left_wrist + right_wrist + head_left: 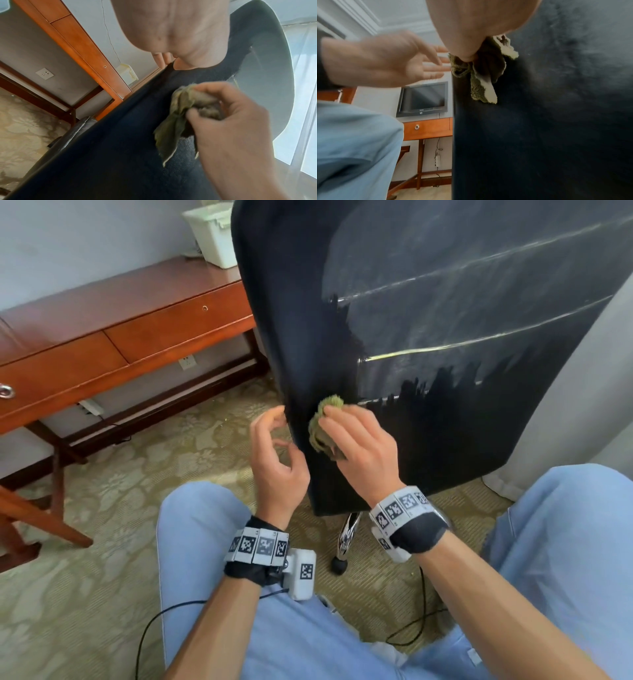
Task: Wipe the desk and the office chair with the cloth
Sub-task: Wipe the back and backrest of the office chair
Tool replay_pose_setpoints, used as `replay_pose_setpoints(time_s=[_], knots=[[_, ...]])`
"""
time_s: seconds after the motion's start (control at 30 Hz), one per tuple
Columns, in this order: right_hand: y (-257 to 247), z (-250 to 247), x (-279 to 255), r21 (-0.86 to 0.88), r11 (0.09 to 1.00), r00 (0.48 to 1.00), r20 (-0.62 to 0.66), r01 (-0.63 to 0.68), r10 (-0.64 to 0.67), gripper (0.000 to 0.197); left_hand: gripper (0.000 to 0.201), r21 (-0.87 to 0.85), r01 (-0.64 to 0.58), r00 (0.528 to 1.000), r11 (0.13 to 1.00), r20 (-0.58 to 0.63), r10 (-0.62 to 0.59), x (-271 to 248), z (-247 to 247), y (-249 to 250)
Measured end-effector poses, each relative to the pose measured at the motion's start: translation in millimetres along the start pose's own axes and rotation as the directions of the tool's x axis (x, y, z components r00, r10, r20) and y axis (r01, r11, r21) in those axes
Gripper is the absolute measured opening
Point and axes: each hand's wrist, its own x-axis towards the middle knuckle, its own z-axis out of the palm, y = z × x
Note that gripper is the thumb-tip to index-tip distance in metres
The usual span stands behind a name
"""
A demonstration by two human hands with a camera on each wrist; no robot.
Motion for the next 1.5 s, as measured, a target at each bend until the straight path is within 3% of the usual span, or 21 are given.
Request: replay_pose_setpoints(time_s=[0.07, 0.13, 0.23, 0.33, 0.5, 0.57, 0.67, 0.73, 0.8, 0.87, 0.93, 1.0, 1.1, 1.23, 1.33, 1.43, 1.5], knots=[[0.7, 2.3, -26.5, -0.027, 1.000, 0.991, 0.133, 0.016, -0.013, 0.031, 0.055, 0.027, -0.017, 1.000, 0.999, 0.000, 0.017, -1.1, -0.2, -2.0], [-1.7, -0.7, -27.8, -0.013, 1.000, 0.989, 0.151, 0.011, -0.008, 0.031, 0.053, 0.038, -0.013, 1.000, 0.999, -0.008, 0.013, -2.4, -0.4, -1.9], [-8.7, -14.3, 11.4, 0.038, 0.999, 0.997, -0.066, -0.023, 0.026, 0.025, 0.051, 0.055, 0.002, 0.999, 0.998, -0.036, 0.000, -2.4, 1.1, 0.2], [-2.7, -28.8, 57.5, 0.045, 0.998, 0.958, -0.283, -0.045, 0.056, 0.021, 0.054, 0.091, 0.028, 0.997, 0.995, -0.074, -0.021, -2.7, 5.6, 5.3], [16.6, -15.3, 63.8, -0.041, 0.999, 0.944, -0.329, -0.011, -0.003, 0.011, 0.057, 0.148, 0.038, 0.994, 0.988, -0.106, -0.022, -4.3, 13.2, 2.1], [20.5, 2.0, 34.2, -0.081, 0.996, 0.964, -0.262, 0.035, -0.055, 0.010, 0.058, 0.195, 0.053, 0.991, 0.979, -0.130, -0.028, -5.1, 15.7, -3.8], [28.2, 21.1, -30.7, -0.088, 0.994, 0.998, -0.033, 0.059, -0.062, 0.013, 0.061, 0.235, 0.139, 0.980, 0.962, -0.170, -0.100, -6.8, 17.7, -8.5], [26.7, 24.4, -57.9, -0.082, 0.995, 0.993, 0.105, 0.059, -0.050, 0.020, 0.065, 0.237, 0.189, 0.974, 0.953, -0.171, -0.150, -7.5, 18.1, -9.5], [20.9, 21.3, -57.8, -0.056, 0.997, 0.986, 0.161, 0.051, -0.041, 0.031, 0.068, 0.236, 0.215, 0.972, 0.948, -0.151, -0.182, -7.8, 18.5, -9.9], [12.6, 13.1, -33.6, -0.022, 0.999, 0.996, 0.082, 0.032, -0.030, 0.027, 0.072, 0.236, 0.219, 0.973, 0.947, -0.127, -0.193, -8.0, 19.9, -10.3], [5.3, -0.4, 4.0, 0.007, 1.000, 0.994, -0.106, 0.004, -0.003, 0.019, 0.074, 0.232, 0.221, 0.973, 0.947, -0.116, -0.198, -7.7, 20.8, -11.2], [3.0, -14.5, 42.6, 0.015, 1.000, 0.961, -0.277, -0.014, 0.018, 0.017, 0.075, 0.219, 0.258, 0.963, 0.941, -0.132, -0.233, -4.8, 19.8, -13.4], [8.8, -22.6, 77.2, -0.016, 0.999, 0.930, -0.366, -0.046, 0.037, 0.014, 0.068, 0.177, 0.271, 0.960, 0.946, -0.117, -0.254, -4.4, 18.4, -15.7], [17.1, -2.0, 49.5, -0.030, 0.998, 0.957, -0.288, -0.055, 0.044, 0.014, 0.054, 0.203, 0.082, 0.989, 0.976, 0.104, -0.104, -16.6, 34.3, -2.2], [23.3, 19.4, -11.2, -0.039, 0.999, 0.995, -0.100, -0.021, 0.017, 0.011, 0.045, 0.246, 0.031, 0.997, 0.969, 0.064, -0.048, -15.6, 42.8, 2.6], [26.0, 27.1, -49.6, -0.034, 0.999, 0.996, 0.092, -0.018, 0.021, 0.018, 0.043, 0.273, 0.043, 0.999, 0.961, -0.010, -0.041, -11.1, 34.9, -1.6], [22.2, 23.9, -47.2, -0.005, 0.999, 0.992, 0.114, -0.046, 0.047, 0.023, 0.047, 0.287, 0.054, 0.998, 0.956, -0.049, -0.042, -9.0, 27.2, -3.2]])
